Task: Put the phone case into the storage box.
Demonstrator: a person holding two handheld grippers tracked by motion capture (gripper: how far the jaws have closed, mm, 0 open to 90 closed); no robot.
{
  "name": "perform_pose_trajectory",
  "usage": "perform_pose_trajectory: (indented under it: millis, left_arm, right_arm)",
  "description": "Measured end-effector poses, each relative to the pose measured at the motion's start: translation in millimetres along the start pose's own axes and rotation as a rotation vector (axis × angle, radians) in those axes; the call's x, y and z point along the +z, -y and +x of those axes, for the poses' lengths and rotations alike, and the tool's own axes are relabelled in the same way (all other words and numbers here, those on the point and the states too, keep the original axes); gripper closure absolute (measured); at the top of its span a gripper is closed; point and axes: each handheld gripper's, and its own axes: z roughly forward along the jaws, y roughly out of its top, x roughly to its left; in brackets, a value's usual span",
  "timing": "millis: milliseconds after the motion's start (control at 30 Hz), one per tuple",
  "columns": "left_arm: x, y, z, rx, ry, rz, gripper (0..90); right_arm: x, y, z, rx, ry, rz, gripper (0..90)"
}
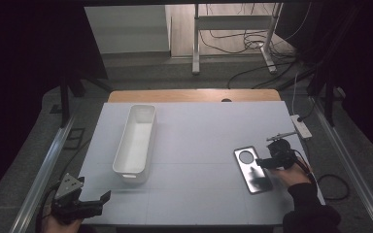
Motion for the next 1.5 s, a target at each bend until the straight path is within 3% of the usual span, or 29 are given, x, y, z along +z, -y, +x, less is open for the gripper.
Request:
perform_pose_trajectory:
  millis: [233,767,1067,1500]
  left_arm:
    - [0.0,0.0,-0.2,0.002,-0.001,0.001,0.5]
    - [0.1,0.0,-0.3,0.004,-0.001,0.002,0.6]
    - [0.3,-0.2,-0.4,0.005,-0.002,0.003,0.6]
    - [0.5,-0.2,-1.0,0.01,-0.005,0.005,1.0]
  right_arm:
    - [2.5,1.7,0.7,-0.015,-0.008,0.022,50.5]
    - [10.0,2.4,4.9,-0.035,-0.034,0.071,72.9]
    - [12.0,2.4,5.7,-0.029,-0.024,0.084,81.5]
    - [12.5,0.9,5.4,0.029,-0.017,0.107,88.9]
